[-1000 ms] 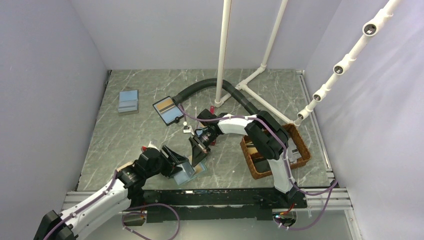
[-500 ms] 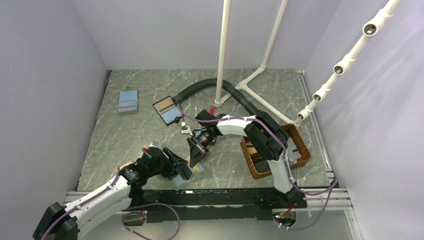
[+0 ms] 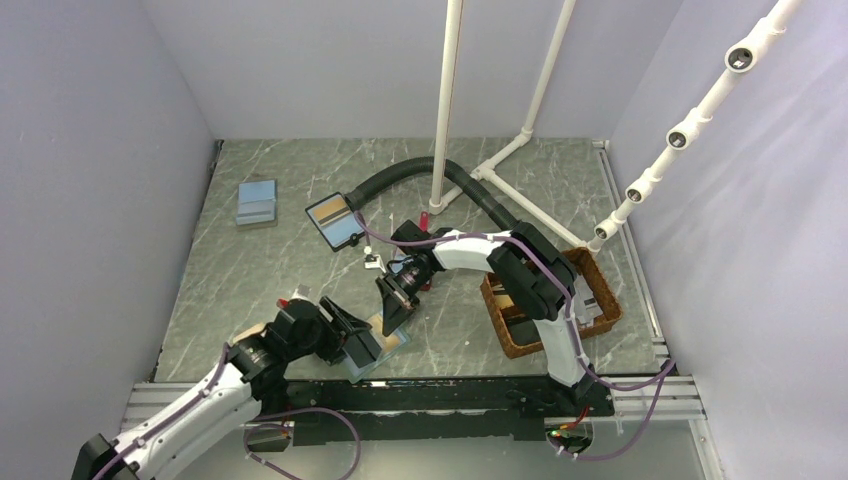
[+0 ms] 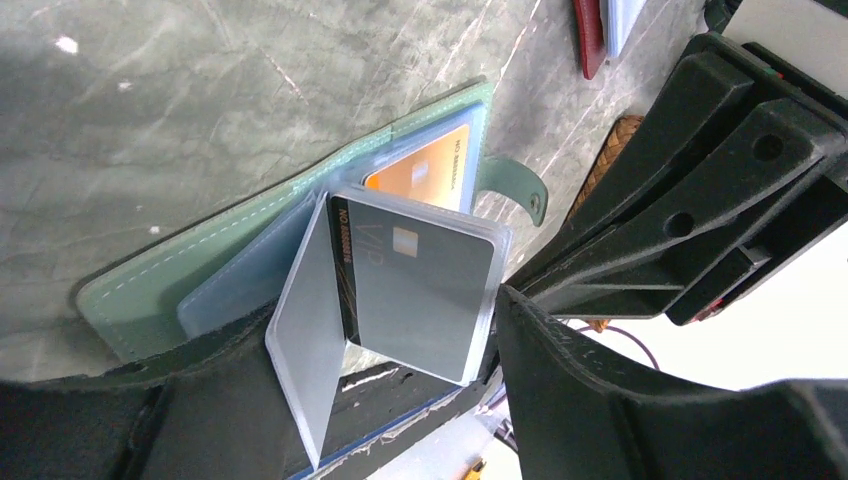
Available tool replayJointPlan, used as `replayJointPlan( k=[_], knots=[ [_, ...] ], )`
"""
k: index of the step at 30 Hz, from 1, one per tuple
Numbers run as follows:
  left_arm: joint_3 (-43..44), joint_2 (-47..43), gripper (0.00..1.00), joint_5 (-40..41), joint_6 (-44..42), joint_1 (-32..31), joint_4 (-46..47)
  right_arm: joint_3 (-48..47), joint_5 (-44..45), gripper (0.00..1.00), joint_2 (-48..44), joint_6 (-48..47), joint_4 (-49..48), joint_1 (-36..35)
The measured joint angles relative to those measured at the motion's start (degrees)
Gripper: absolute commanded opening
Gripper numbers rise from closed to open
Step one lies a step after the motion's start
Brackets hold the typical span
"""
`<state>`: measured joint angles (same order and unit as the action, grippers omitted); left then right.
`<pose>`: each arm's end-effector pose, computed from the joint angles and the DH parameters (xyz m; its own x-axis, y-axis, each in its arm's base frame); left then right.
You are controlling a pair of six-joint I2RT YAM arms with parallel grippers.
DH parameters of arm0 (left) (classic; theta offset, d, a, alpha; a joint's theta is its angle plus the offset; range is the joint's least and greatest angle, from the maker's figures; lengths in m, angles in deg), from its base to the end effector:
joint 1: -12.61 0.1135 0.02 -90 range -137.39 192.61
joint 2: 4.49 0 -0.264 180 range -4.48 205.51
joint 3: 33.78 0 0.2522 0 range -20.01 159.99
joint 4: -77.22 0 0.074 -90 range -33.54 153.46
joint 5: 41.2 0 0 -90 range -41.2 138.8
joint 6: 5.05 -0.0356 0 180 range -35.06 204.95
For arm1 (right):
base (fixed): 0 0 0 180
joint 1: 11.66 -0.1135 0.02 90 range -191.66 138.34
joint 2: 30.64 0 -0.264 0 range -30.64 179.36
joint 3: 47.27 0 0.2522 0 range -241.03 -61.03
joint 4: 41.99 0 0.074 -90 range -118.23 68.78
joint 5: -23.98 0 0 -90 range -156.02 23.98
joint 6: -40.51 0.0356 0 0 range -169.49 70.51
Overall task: Take the credit cards out of the card holder
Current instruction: Remove the credit card from the card holder.
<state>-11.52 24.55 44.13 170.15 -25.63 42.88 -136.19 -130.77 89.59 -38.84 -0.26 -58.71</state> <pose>0.0941 -0.0779 0.1399 -0.7060 -0.7082 -0.0097 -0.4591 0.4679 -0.7552 0.2452 0.3106 0.1252 -0.7314 -0.6700 -0.1268 -0.3631 0.2252 0.9041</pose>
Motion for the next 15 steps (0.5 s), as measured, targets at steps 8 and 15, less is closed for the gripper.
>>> replayJointPlan(
  k=[8, 15],
  knots=[
    [0.6, -6.2, 0.69, 0.9, 0.0, 0.0, -7.8, -0.4, 0.0, 0.04, 0.0, -0.7, 0.8, -0.4],
    [1.4, -7.7, 0.65, 1.6, 0.0, 0.0, -10.7, -0.8, -0.5, 0.3, 0.1, -1.3, 1.2, -0.5]
  ],
)
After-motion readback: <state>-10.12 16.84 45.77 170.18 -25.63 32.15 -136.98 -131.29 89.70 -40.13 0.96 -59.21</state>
